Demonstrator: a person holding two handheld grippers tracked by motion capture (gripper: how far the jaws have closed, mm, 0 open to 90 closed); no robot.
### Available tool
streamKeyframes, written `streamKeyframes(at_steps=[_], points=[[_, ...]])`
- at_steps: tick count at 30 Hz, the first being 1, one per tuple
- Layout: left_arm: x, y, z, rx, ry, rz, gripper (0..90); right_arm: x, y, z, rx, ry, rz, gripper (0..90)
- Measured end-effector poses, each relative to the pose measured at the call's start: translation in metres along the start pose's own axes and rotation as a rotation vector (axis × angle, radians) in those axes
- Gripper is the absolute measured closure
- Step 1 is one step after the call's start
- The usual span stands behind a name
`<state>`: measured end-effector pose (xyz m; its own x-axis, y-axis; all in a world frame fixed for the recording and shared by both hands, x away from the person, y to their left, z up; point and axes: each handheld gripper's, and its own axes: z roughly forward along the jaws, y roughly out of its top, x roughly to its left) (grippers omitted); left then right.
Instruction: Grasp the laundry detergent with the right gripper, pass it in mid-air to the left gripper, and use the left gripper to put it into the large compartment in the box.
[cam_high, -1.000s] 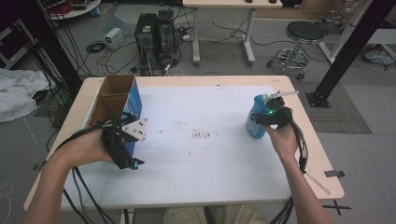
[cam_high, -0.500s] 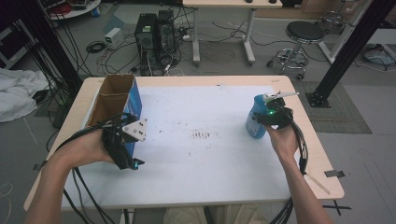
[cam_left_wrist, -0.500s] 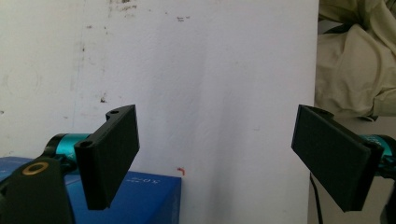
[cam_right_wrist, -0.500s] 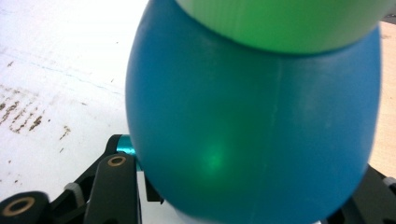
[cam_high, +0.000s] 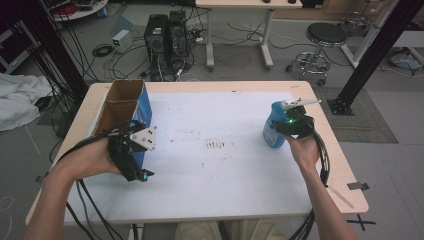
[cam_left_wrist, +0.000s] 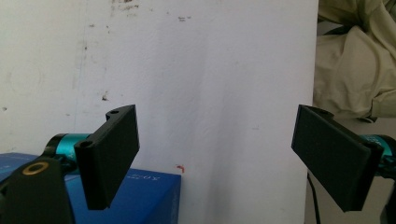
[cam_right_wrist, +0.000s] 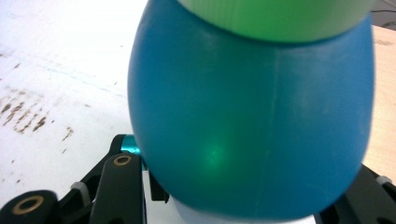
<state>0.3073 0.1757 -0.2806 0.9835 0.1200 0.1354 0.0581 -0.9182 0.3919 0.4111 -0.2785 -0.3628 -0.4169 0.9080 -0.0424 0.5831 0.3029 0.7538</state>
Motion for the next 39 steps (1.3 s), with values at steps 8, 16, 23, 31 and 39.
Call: streamKeyframes(at_steps=[8,16,23,31,39], points=[[0.009,0.016,-0.010,0.005,0.009,-0.002,15.1,0.003,0.015,-0.010,-0.005,0.179,-0.117,48.1],[0.025,0.047,-0.016,-0.008,0.004,-0.005,15.1,0.030,0.041,-0.024,-0.025,0.363,-0.381,47.9],[0.042,0.089,-0.017,-0.045,-0.019,-0.012,15.2,0.070,0.057,-0.026,-0.011,0.584,-0.592,47.8],[0.054,0.128,0.000,-0.022,-0.066,0.003,15.1,0.101,0.057,-0.021,0.001,0.710,-0.724,47.7],[0.060,0.150,0.019,-0.019,-0.091,-0.020,15.2,0.113,0.056,-0.014,-0.012,0.794,-0.747,47.7]])
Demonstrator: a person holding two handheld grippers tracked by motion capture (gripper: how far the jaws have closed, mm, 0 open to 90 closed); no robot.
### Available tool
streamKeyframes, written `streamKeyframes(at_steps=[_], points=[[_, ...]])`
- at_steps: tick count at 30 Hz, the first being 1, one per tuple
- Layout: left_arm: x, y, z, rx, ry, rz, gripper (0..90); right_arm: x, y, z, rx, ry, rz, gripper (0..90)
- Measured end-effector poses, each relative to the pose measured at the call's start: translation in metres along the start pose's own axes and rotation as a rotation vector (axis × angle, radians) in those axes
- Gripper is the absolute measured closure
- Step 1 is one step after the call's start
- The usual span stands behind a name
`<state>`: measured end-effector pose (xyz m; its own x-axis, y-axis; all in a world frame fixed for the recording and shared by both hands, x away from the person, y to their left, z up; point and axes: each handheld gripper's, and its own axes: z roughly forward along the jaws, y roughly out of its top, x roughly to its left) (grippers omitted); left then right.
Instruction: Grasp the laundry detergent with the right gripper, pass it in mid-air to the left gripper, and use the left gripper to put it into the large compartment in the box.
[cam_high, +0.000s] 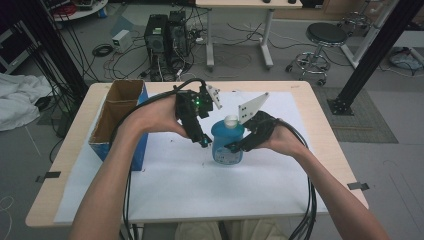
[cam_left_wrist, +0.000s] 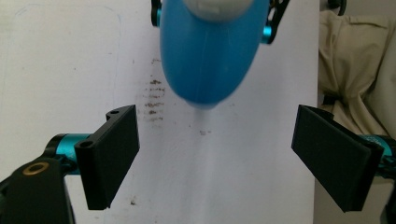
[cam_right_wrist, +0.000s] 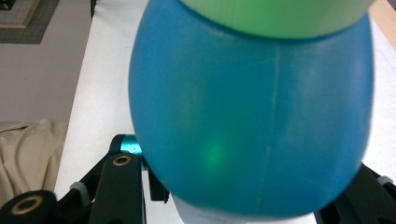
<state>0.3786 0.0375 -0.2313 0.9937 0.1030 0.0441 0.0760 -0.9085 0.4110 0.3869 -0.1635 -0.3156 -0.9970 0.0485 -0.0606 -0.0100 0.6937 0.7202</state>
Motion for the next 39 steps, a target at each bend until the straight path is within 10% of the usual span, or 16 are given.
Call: streamKeyframes(at_steps=[39], points=[[0.003,0.025,0.032,-0.009,-0.011,-0.003,26.1,-0.001,0.003,0.011,-0.025,0.026,0.002,47.3]])
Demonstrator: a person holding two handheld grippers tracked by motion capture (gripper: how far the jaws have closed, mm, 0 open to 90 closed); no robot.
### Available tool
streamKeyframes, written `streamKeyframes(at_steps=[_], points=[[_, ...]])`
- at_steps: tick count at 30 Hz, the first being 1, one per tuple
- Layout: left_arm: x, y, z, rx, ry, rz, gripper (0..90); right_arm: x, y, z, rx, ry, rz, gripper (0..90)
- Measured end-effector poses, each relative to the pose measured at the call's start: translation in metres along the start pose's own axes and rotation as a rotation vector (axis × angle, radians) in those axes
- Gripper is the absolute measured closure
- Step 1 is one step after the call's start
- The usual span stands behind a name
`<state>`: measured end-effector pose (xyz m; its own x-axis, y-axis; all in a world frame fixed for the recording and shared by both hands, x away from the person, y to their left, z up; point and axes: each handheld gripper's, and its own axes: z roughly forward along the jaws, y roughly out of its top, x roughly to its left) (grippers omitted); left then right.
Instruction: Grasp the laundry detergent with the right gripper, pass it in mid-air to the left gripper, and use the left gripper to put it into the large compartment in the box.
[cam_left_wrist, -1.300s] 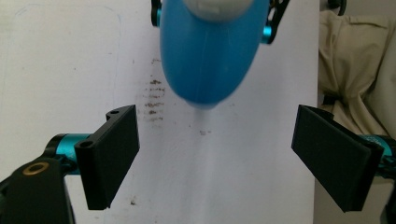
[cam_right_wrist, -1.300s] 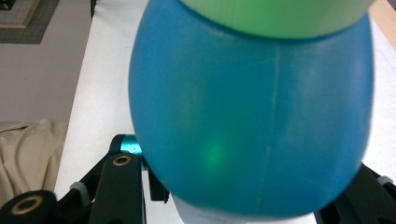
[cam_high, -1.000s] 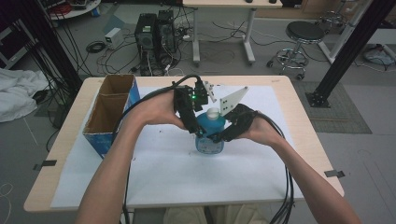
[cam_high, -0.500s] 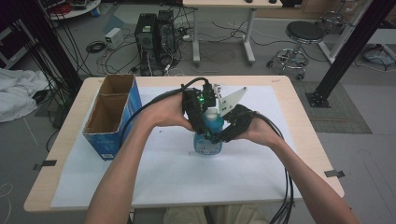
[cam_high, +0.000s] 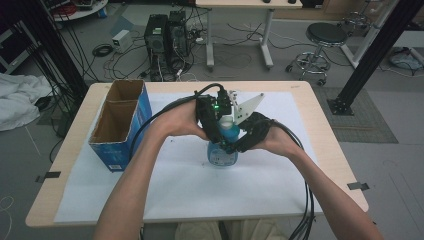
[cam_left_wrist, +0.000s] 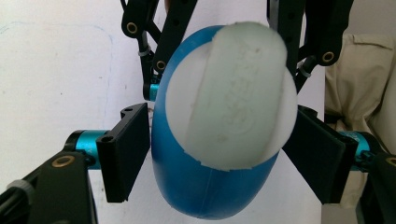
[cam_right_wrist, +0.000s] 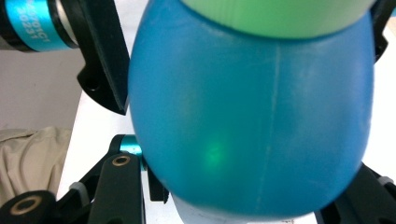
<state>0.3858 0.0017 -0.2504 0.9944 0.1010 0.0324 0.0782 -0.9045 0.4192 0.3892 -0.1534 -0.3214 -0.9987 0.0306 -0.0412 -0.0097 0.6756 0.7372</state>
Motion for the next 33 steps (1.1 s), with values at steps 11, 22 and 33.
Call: streamKeyframes(at_steps=[11,22,33], points=[[-0.0015,0.0013,0.0018,0.007,0.011,0.009,27.8,-0.0011,-0.0015,0.0016,0.003,0.008,0.005,47.3],[-0.0020,0.0017,0.0026,0.009,0.010,0.017,31.4,-0.0009,-0.0013,0.0022,0.005,0.011,0.013,47.2],[-0.0025,0.0022,0.0031,0.008,0.014,0.029,36.2,-0.0003,-0.0011,0.0025,0.005,0.021,0.008,47.2]])
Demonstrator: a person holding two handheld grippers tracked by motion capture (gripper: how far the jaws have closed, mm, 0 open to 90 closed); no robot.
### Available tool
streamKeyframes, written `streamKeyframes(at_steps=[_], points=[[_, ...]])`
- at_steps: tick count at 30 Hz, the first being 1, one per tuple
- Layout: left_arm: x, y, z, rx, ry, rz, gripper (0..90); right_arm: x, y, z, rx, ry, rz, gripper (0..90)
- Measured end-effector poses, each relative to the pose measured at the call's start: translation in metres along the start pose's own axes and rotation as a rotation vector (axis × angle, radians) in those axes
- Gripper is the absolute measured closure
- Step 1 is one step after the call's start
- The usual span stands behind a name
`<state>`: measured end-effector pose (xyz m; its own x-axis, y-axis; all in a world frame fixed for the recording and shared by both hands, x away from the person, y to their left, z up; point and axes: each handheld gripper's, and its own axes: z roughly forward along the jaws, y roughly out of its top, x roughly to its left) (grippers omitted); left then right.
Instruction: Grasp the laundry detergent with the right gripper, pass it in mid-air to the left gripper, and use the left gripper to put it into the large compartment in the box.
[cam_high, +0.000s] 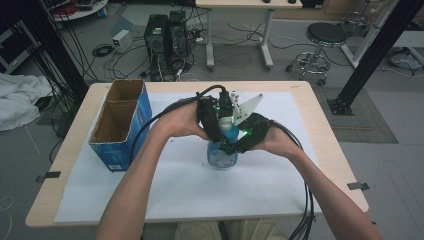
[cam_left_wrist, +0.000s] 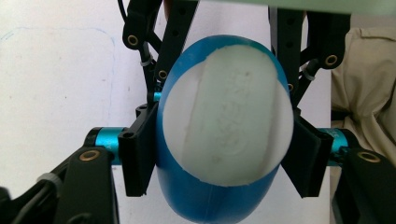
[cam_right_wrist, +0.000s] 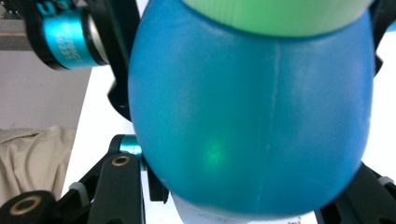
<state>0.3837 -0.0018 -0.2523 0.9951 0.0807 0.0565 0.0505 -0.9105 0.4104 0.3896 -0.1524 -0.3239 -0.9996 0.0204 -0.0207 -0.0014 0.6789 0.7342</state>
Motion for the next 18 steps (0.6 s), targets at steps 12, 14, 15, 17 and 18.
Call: streamKeyframes(at_steps=[12,14,15,17,18], points=[[-0.0008,-0.0015,-0.0012,0.007,-0.006,0.015,37.5,0.0002,0.0000,0.0017,-0.011,0.018,0.001,46.1],[-0.0008,-0.0017,-0.0012,0.010,-0.007,0.015,37.5,0.0003,0.0000,0.0022,-0.009,0.017,-0.002,46.0],[-0.0012,-0.0018,-0.0011,0.012,-0.009,0.012,37.5,0.0005,0.0000,0.0027,-0.010,0.019,-0.003,45.9],[-0.0015,-0.0020,-0.0015,0.010,-0.011,0.009,37.5,0.0008,0.0000,0.0037,-0.015,0.023,-0.002,45.8],[-0.0014,-0.0019,-0.0019,0.012,-0.011,0.012,37.5,0.0009,0.0001,0.0036,-0.015,0.024,-0.001,45.7]])
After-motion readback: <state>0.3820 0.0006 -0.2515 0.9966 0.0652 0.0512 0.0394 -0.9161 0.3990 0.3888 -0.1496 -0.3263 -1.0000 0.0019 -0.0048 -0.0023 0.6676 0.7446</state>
